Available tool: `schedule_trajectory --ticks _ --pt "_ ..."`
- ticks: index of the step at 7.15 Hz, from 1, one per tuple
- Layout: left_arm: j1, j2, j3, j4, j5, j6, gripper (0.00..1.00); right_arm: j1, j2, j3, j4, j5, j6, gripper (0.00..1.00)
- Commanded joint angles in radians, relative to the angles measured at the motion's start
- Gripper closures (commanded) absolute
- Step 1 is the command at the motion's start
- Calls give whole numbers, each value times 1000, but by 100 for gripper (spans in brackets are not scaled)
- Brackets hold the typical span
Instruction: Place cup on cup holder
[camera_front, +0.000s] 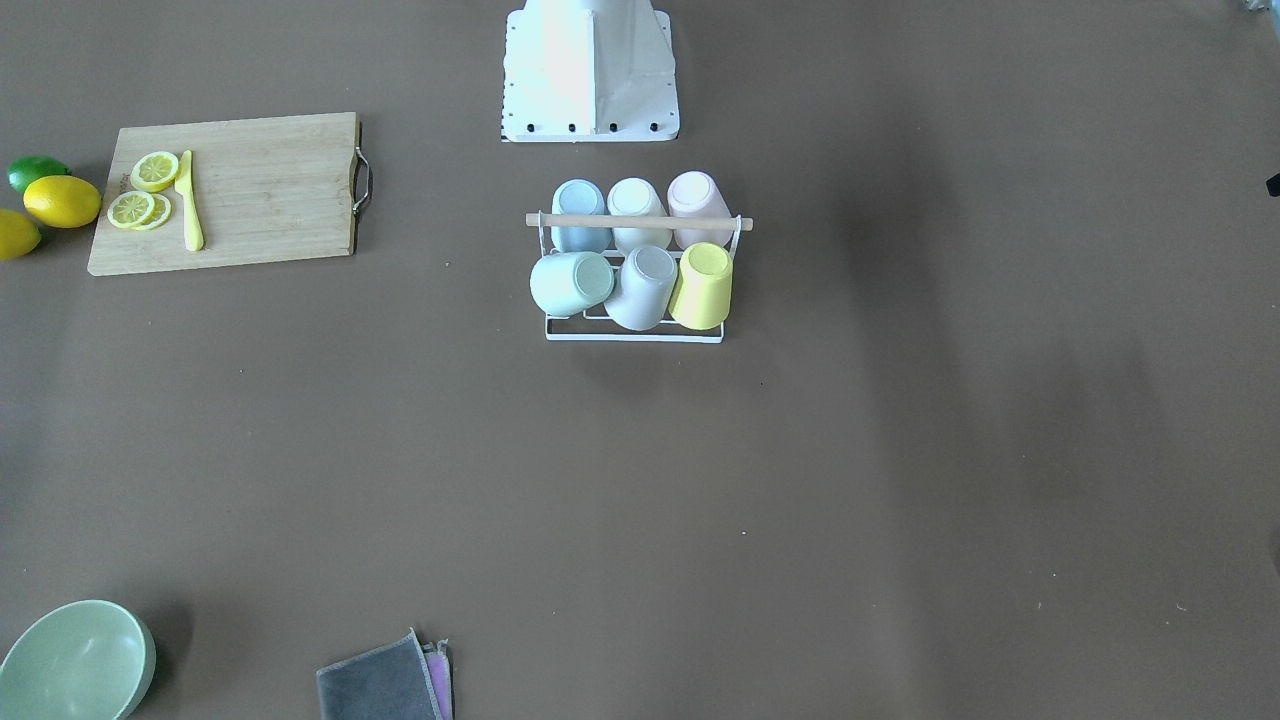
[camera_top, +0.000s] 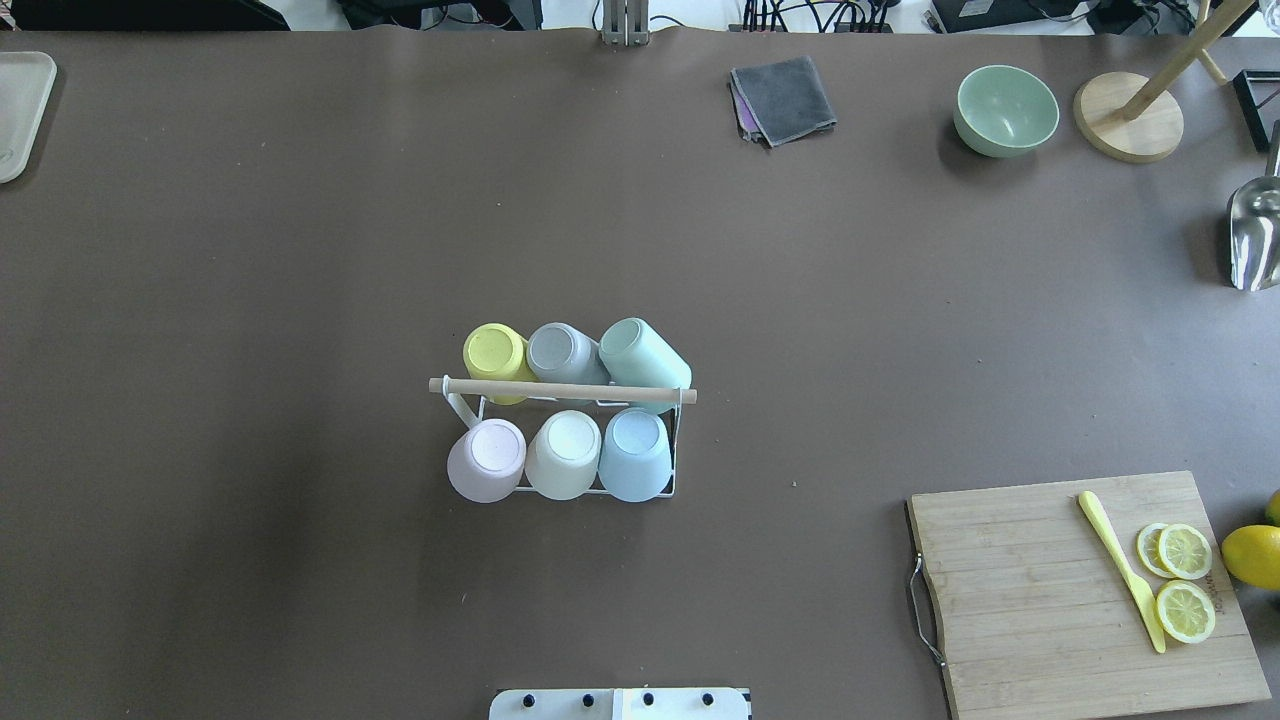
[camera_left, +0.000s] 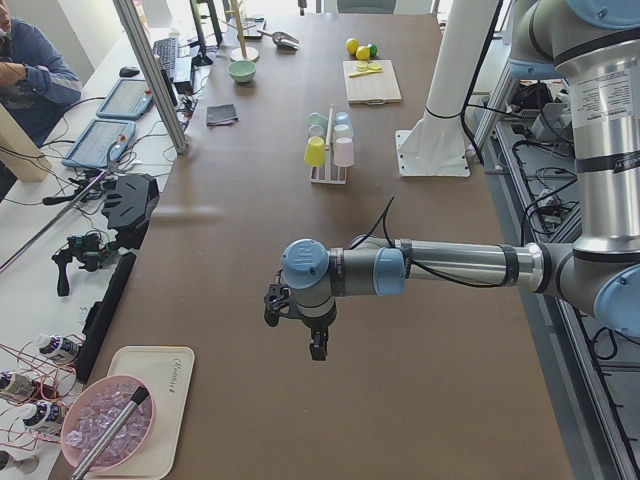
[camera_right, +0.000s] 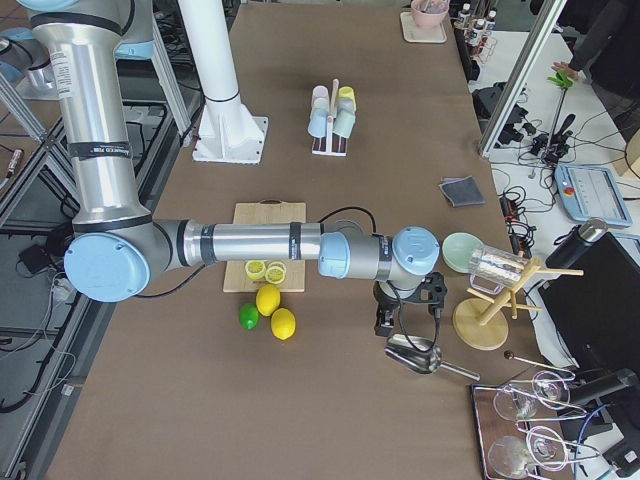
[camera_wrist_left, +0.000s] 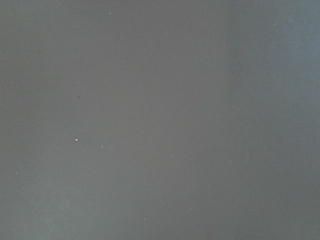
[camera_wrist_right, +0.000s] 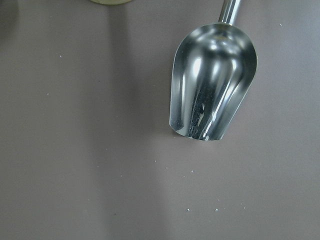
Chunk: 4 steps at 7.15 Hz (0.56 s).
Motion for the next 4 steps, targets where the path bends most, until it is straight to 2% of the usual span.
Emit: schedule_trajectory --ticks 1,2,4 --pt "-4 1 -15 2 -1 1 3 0 0 1 0 0 0 0" --pt "-13 2 -29 8 1 1 2 0 0 0 0 -2 0 0" --pt "-33 1 -92 118 7 5 3 0 0 0 0 -2 0 0"
